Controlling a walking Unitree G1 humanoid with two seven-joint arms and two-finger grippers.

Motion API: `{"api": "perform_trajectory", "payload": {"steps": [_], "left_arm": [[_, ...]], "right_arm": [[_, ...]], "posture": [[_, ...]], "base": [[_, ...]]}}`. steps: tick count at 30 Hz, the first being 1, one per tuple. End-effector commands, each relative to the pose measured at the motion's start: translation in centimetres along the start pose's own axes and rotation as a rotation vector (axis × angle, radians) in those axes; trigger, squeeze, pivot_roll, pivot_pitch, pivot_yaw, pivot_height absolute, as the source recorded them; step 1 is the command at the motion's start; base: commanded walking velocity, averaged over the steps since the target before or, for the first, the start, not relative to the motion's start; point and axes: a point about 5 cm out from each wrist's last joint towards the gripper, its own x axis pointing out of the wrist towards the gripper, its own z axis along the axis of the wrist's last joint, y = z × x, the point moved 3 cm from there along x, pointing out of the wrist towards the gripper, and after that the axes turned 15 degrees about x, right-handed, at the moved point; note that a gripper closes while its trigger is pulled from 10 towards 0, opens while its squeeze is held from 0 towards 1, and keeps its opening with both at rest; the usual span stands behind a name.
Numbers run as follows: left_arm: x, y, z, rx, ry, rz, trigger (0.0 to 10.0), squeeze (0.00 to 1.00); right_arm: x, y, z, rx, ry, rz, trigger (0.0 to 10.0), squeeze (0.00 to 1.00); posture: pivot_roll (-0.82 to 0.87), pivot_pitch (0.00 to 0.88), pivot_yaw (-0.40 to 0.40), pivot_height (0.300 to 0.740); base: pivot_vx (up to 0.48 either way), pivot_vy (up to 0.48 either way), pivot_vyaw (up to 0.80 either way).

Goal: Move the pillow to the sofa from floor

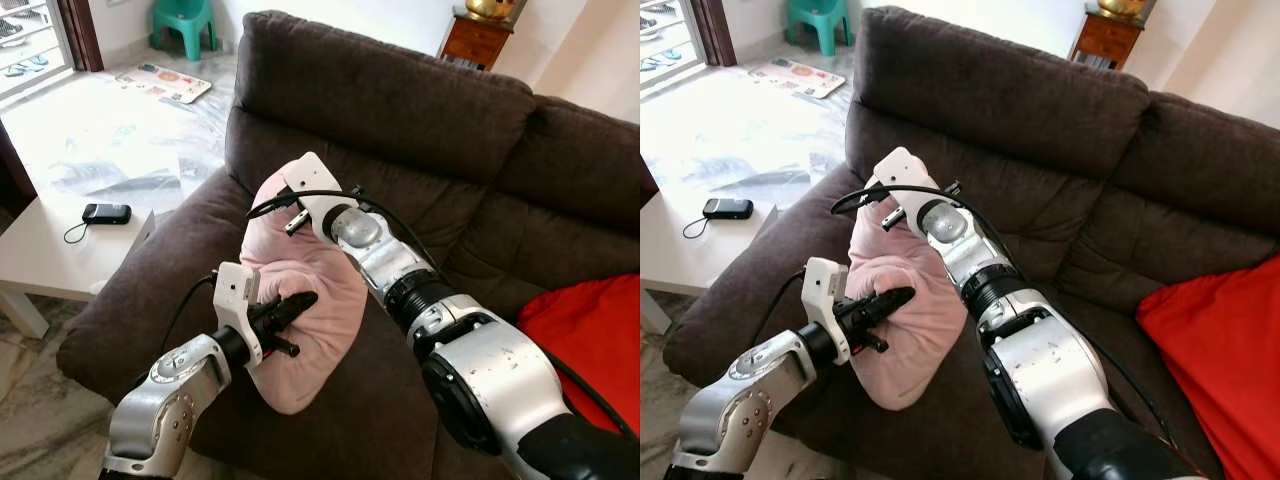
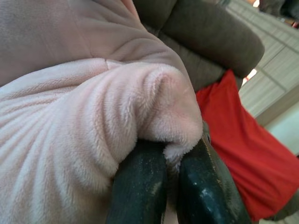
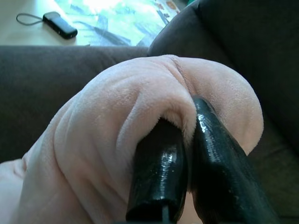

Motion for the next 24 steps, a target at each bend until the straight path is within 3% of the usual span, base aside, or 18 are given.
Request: {"api": "perform_trajectory", "payload": {"steps": [1, 7, 8, 10, 16, 24], "left_arm": [[0.2, -1.2, 3.2, 0.054, -0.125, -0.055, 10.0, 0.00], [-0.2, -0.8, 2.9, 0.062, -0.099, -0.046, 10.0, 0.00], [-0.2, -0.7, 2.9, 0.062, -0.099, -0.045, 10.0, 0.00], [-0.3, -0.6, 3.0, 0.063, -0.101, -0.041, 10.0, 0.00], [-0.5, -0.3, 2.7, 0.068, -0.088, -0.024, 10.0, 0.00], [-0.7, 0.1, 2.7, 0.067, -0.088, -0.009, 10.0, 0.00]], "right_arm": [[0.2, 1.4, 0.4, -0.011, 0.009, 0.059, 10.0, 0.00], [0.2, 1.5, 0.2, -0.015, 0.020, 0.072, 10.0, 0.02], [0.2, 1.5, 0.2, -0.015, 0.020, 0.071, 10.0, 0.45], [0.2, 1.6, 0.1, -0.020, 0.022, 0.079, 10.0, 0.97], [0.2, 1.6, 0.1, -0.025, 0.020, 0.081, 10.0, 0.92], [0.1, 1.5, 0.2, -0.018, 0.015, 0.083, 10.0, 1.00]], "posture": [[0.18, 0.000, -0.239, 0.740], [0.18, 0.000, -0.241, 0.740], [0.18, 0.000, -0.241, 0.740], [0.18, 0.000, -0.241, 0.740], [0.18, 0.000, -0.242, 0.740], [0.18, 0.000, -0.246, 0.740]], "base": [[0.000, 0.000, 0.00], [0.000, 0.000, 0.00], [0.000, 0.000, 0.00], [0.000, 0.000, 0.00], [0.000, 0.000, 0.00], [0.000, 0.000, 0.00]]}}
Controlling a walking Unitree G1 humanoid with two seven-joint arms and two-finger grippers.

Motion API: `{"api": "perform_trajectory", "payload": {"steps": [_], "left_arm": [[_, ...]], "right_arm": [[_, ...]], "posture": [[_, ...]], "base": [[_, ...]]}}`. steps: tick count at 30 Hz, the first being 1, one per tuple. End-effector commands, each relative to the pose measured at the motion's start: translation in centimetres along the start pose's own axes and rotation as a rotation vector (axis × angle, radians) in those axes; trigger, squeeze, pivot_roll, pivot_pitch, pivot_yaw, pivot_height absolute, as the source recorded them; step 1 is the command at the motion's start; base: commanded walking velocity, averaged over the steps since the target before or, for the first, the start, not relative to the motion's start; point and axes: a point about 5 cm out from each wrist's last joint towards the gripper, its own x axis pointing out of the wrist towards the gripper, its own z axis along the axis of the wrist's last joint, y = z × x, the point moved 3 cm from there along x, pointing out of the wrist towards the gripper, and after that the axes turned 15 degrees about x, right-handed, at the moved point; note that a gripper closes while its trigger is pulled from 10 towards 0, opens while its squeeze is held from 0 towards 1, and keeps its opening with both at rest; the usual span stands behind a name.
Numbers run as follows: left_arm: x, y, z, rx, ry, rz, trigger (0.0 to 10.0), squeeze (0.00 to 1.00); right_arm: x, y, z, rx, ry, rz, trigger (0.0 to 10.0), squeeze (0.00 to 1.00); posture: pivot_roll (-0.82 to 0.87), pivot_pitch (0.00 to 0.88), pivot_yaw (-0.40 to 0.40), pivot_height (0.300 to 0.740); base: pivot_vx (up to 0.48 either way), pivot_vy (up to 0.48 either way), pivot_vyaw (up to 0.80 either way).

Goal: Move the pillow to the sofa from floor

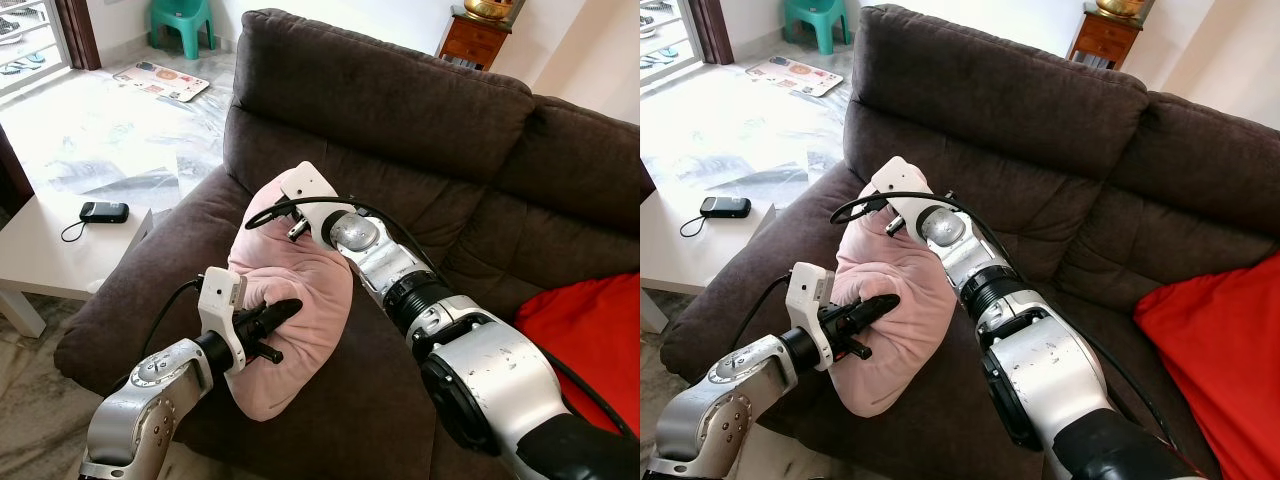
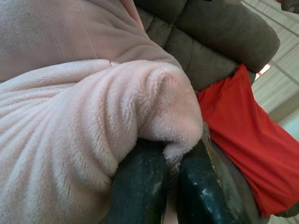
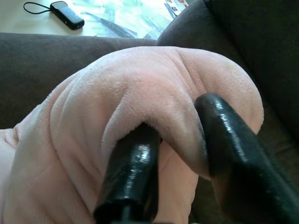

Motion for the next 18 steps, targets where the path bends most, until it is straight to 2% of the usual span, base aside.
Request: {"api": "perform_trajectory", "payload": {"steps": [1, 4, 5, 6, 14, 18], "left_arm": [[0.4, -0.9, 2.9, 0.044, -0.119, -0.040, 10.0, 0.00], [0.3, -0.8, 2.7, 0.044, -0.114, -0.037, 10.0, 0.00], [0.2, -0.8, 2.7, 0.045, -0.112, -0.034, 10.0, 0.00], [0.2, -0.6, 2.5, 0.044, -0.106, -0.025, 10.0, 0.00], [0.1, -0.4, 2.4, 0.044, -0.100, -0.020, 10.0, 0.00], [-0.2, -0.3, 2.2, 0.047, -0.087, -0.010, 10.0, 0.00]], "right_arm": [[0.1, 1.2, 0.6, -0.003, -0.009, 0.061, 10.0, 1.00], [0.1, 1.1, 0.6, -0.001, -0.017, 0.051, 10.0, 1.00], [0.1, 1.1, 0.7, 0.004, -0.020, 0.049, 10.0, 0.89], [0.1, 1.0, 0.7, 0.013, -0.025, 0.045, 10.0, 0.00], [0.0, 0.4, 1.0, 0.030, -0.041, 0.023, 10.0, 0.00], [-0.3, -1.6, 1.5, 0.085, -0.091, -0.042, 10.0, 0.00]], "posture": [[0.18, 0.000, -0.246, 0.740], [0.18, 0.000, -0.246, 0.740], [0.18, 0.000, -0.246, 0.740], [0.17, 0.000, -0.246, 0.740], [0.18, 0.000, -0.244, 0.740], [0.18, 0.000, -0.244, 0.740]], "base": [[0.000, 0.000, 0.00], [0.000, 0.000, 0.00], [0.000, 0.000, 0.00], [0.000, 0.000, 0.00], [0.000, 0.000, 0.00], [0.000, 0.000, 0.00]]}}
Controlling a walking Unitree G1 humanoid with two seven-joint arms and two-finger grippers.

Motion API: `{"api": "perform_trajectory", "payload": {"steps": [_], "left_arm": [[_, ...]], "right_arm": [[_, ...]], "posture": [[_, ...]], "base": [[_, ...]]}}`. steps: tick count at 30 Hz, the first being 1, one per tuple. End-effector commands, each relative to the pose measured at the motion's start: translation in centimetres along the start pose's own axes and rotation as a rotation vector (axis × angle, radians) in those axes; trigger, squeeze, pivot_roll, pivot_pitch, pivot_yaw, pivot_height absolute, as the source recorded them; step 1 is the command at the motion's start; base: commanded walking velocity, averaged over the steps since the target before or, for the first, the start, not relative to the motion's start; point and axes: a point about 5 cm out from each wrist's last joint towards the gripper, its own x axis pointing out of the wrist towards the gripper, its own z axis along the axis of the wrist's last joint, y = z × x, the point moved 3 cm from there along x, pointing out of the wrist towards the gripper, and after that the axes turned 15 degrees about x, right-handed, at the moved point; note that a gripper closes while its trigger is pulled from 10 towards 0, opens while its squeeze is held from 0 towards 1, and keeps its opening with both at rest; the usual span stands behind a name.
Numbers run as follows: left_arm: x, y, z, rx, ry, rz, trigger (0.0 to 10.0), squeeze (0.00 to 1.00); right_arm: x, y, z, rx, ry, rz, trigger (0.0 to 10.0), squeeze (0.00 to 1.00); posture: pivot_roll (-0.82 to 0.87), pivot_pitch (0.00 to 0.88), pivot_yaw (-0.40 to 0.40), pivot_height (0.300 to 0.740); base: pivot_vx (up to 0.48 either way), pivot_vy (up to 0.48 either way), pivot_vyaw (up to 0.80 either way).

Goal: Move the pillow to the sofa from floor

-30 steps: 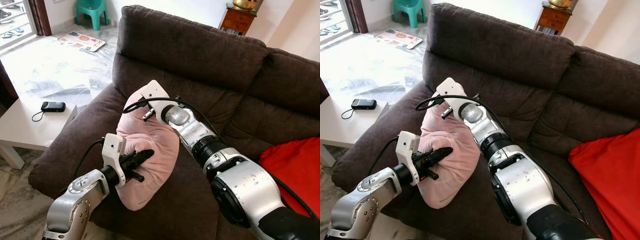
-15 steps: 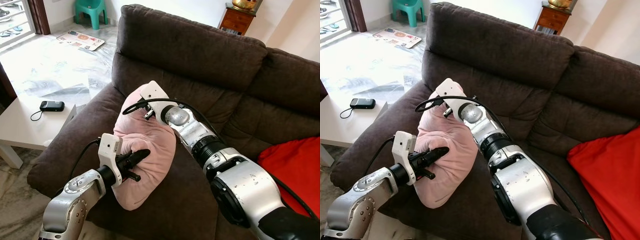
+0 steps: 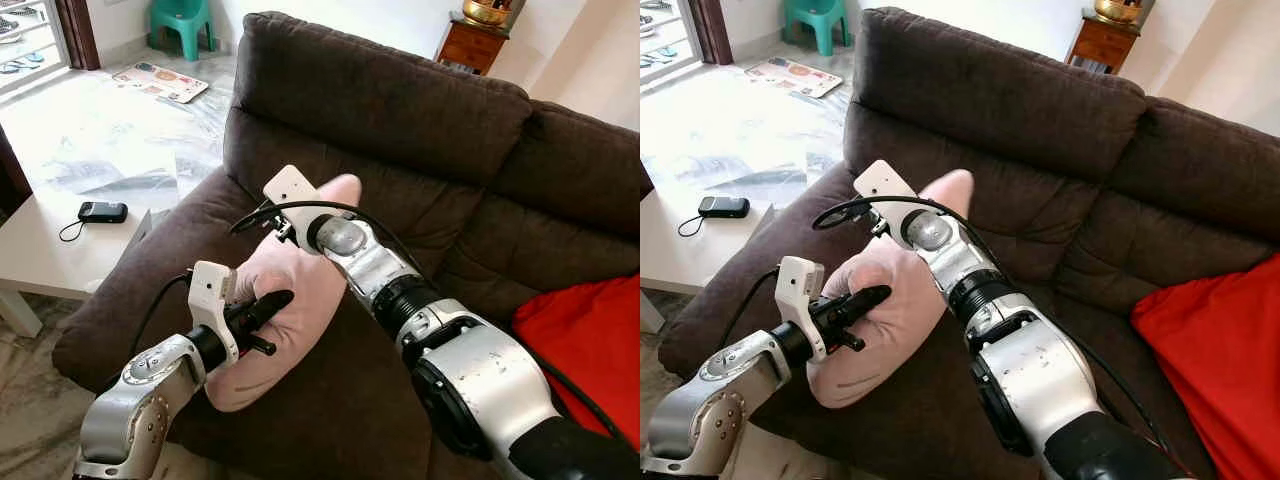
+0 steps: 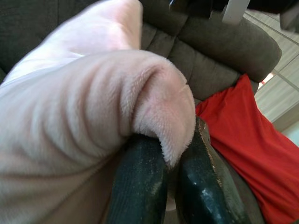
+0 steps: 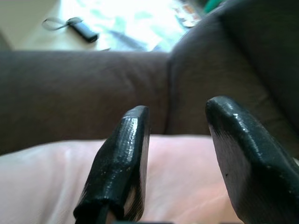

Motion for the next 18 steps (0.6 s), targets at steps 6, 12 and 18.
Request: {"api": "perform_trajectory", "payload": {"steps": [6, 12, 18], "left_arm": [[-1.2, 1.7, -0.4, 0.021, -0.023, 0.147, 10.0, 0.00], [-2.3, 3.9, -2.9, -0.042, 0.007, 0.343, 10.0, 0.00], [-3.9, 7.5, -4.6, -0.153, -0.007, 0.661, 10.0, 0.00]], "right_arm": [[-3.5, -10.4, -0.1, 0.137, -0.168, -0.307, 10.0, 0.00], [-7.7, -15.4, -7.4, 0.265, -0.100, -0.497, 10.0, 0.00], [-11.7, -14.6, -17.5, 0.298, 0.102, -0.564, 10.0, 0.00]], "posture": [[0.17, 0.000, -0.243, 0.740], [0.15, 0.000, -0.237, 0.740], [0.15, 0.000, -0.233, 0.740]], "base": [[0.000, 0.000, 0.00], [0.000, 0.000, 0.00], [0.000, 0.000, 0.00]]}}
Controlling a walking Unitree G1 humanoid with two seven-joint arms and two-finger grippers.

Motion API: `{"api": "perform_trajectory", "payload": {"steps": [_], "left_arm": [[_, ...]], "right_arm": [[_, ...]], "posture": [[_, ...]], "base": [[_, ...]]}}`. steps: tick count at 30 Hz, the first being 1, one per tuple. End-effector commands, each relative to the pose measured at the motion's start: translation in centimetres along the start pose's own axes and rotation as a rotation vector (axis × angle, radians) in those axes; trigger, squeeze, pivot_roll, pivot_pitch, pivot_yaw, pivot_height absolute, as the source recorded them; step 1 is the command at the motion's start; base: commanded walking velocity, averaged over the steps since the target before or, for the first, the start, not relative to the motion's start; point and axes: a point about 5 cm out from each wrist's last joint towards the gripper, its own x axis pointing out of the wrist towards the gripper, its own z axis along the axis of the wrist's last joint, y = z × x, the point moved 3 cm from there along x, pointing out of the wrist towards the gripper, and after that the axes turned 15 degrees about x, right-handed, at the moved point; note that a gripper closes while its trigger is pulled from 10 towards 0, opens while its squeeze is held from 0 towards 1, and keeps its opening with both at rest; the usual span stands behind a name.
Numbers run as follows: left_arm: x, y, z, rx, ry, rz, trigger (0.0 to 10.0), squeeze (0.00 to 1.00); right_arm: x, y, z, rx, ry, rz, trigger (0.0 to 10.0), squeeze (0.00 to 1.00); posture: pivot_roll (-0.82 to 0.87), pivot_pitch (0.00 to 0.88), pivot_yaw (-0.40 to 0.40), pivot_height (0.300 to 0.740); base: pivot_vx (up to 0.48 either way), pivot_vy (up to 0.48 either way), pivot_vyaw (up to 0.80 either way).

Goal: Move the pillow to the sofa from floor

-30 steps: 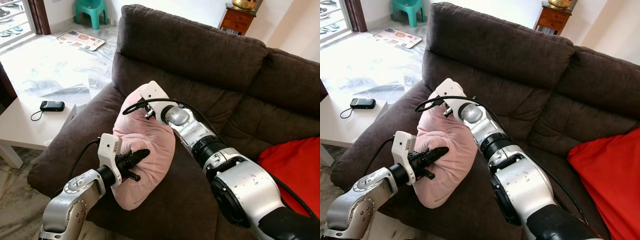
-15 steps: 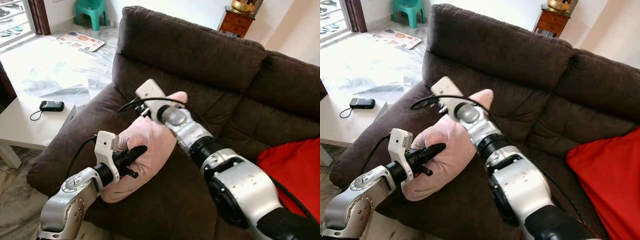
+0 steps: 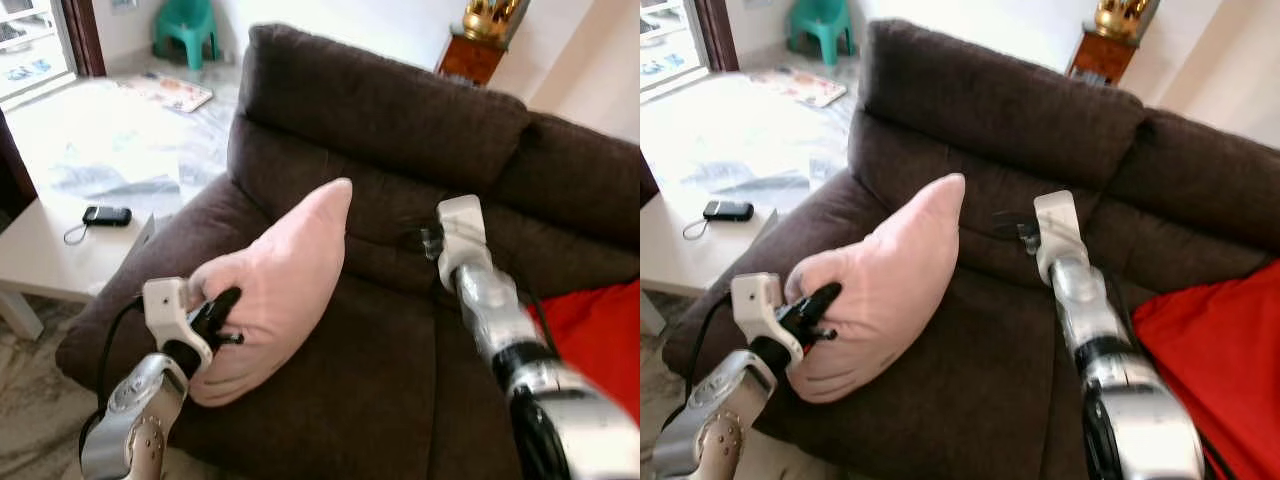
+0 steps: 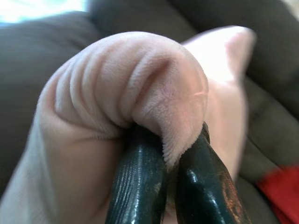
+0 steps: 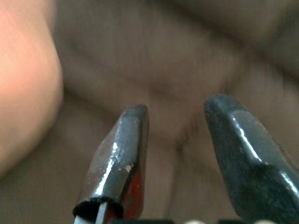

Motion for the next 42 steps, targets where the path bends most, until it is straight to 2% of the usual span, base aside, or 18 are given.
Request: {"api": "perform_trajectory", "payload": {"steps": [1, 2, 3, 4, 7, 8, 10, 15, 18, 21, 22, 23, 26, 30, 33, 35, 38, 42], "left_arm": [[-0.2, 3.1, -1.3, -0.037, 0.036, 0.223, 10.0, 0.00], [-0.2, 3.1, -1.3, -0.037, 0.036, 0.223, 10.0, 0.00], [-0.7, 4.9, -1.8, -0.089, 0.027, 0.348, 10.0, 0.00], [-0.9, 5.4, -1.9, -0.101, 0.023, 0.388, 10.0, 0.00], [-1.4, 6.3, -2.8, -0.129, 0.034, 0.461, 10.0, 0.00], [-1.4, 6.3, -2.8, -0.129, 0.034, 0.461, 10.0, 0.00], [-1.7, 6.8, -3.8, -0.165, 0.054, 0.512, 10.0, 0.00], [-1.2, 6.3, -5.1, -0.240, 0.067, 0.525, 10.0, 0.00], [0.0, 5.2, -5.2, -0.368, 0.046, 0.479, 10.0, 0.00], [0.9, 4.2, -4.7, -0.398, 0.026, 0.404, 10.0, 0.00], [1.5, 3.3, -4.4, -0.398, 0.019, 0.335, 10.0, 0.00], [2.5, 1.9, -3.8, -0.330, 0.016, 0.228, 10.0, 0.00], [3.5, 1.0, -3.0, -0.296, -0.002, 0.163, 10.0, 0.00], [3.8, 1.1, -2.7, -0.288, -0.007, 0.162, 10.0, 0.00], [3.6, 1.2, -3.4, -0.234, 0.018, 0.159, 10.0, 0.00], [3.0, 0.9, -4.8, -0.135, 0.061, 0.129, 10.0, 0.00], [2.5, 1.0, -5.4, -0.116, 0.073, 0.131, 10.0, 0.00], [1.7, 2.0, -6.2, -0.059, 0.094, 0.178, 10.0, 0.00]], "right_arm": [[-0.9, -1.7, -1.8, 0.020, 0.010, -0.047, 10.0, 0.00], [-0.9, -1.7, -1.8, 0.020, 0.010, -0.047, 10.0, 0.00], [-2.0, -2.2, -4.2, 0.033, 0.050, -0.069, 10.0, 0.00], [-2.3, -2.4, -5.0, 0.032, 0.060, -0.077, 10.0, 0.00], [-3.5, -3.2, -7.3, 0.061, 0.099, -0.137, 10.0, 0.00], [-3.5, -3.2, -7.3, 0.061, 0.099, -0.137, 10.0, 0.00], [-4.6, -3.4, -9.7, 0.090, 0.171, -0.170, 10.0, 0.00], [-5.9, -3.0, -12.3, 0.111, 0.244, -0.187, 10.0, 0.00], [-6.2, -3.2, -12.9, 0.178, 0.255, -0.228, 10.0, 0.00], [-6.3, -3.1, -13.0, 0.199, 0.250, -0.230, 10.0, 0.00], [-6.3, -3.0, -13.0, 0.204, 0.249, -0.225, 10.0, 0.00], [-6.3, -2.6, -13.0, 0.203, 0.243, -0.214, 10.0, 0.00], [-6.2, -2.2, -13.0, 0.213, 0.238, -0.205, 10.0, 0.00], [-6.2, -1.7, -13.0, 0.242, 0.223, -0.187, 10.0, 0.00], [-6.2, -1.5, -13.0, 0.249, 0.218, -0.169, 10.0, 0.00], [-6.4, -1.1, -13.4, 0.256, 0.232, -0.154, 10.0, 0.00], [-6.6, -1.1, -13.9, 0.252, 0.251, -0.155, 10.0, 0.00], [-6.9, -1.0, -14.3, 0.254, 0.268, -0.151, 10.0, 0.00]], "posture": [[0.14, 0.000, -0.227, 0.740], [0.14, 0.000, -0.227, 0.740], [0.14, 0.000, -0.226, 0.740], [0.14, 0.000, -0.226, 0.740], [0.14, 0.000, -0.223, 0.740], [0.14, 0.000, -0.223, 0.740], [0.14, 0.000, -0.223, 0.740], [0.14, 0.000, -0.230, 0.740], [0.14, 0.000, -0.227, 0.740], [0.14, 0.000, -0.227, 0.740], [0.14, 0.000, -0.228, 0.740], [0.14, 0.000, -0.225, 0.740], [0.14, 0.000, -0.224, 0.740], [0.14, 0.000, -0.221, 0.740], [0.14, 0.000, -0.222, 0.740], [0.14, 0.000, -0.220, 0.740], [0.14, 0.000, -0.219, 0.740], [0.15, 0.000, -0.218, 0.740]], "base": [[0.000, 0.000, 0.00], [0.000, 0.000, 0.00], [0.000, 0.000, 0.00], [0.000, 0.000, 0.00], [0.000, 0.000, 0.00], [0.000, 0.000, 0.00], [0.000, 0.000, 0.00], [0.000, 0.000, 0.00], [0.000, 0.000, 0.00], [0.000, 0.000, 0.00], [0.000, 0.000, 0.00], [0.000, 0.000, 0.00], [0.000, 0.000, 0.00], [0.000, 0.000, 0.00], [0.000, 0.000, 0.00], [0.000, 0.000, 0.00], [0.000, 0.000, 0.00], [0.000, 0.000, 0.00]]}}
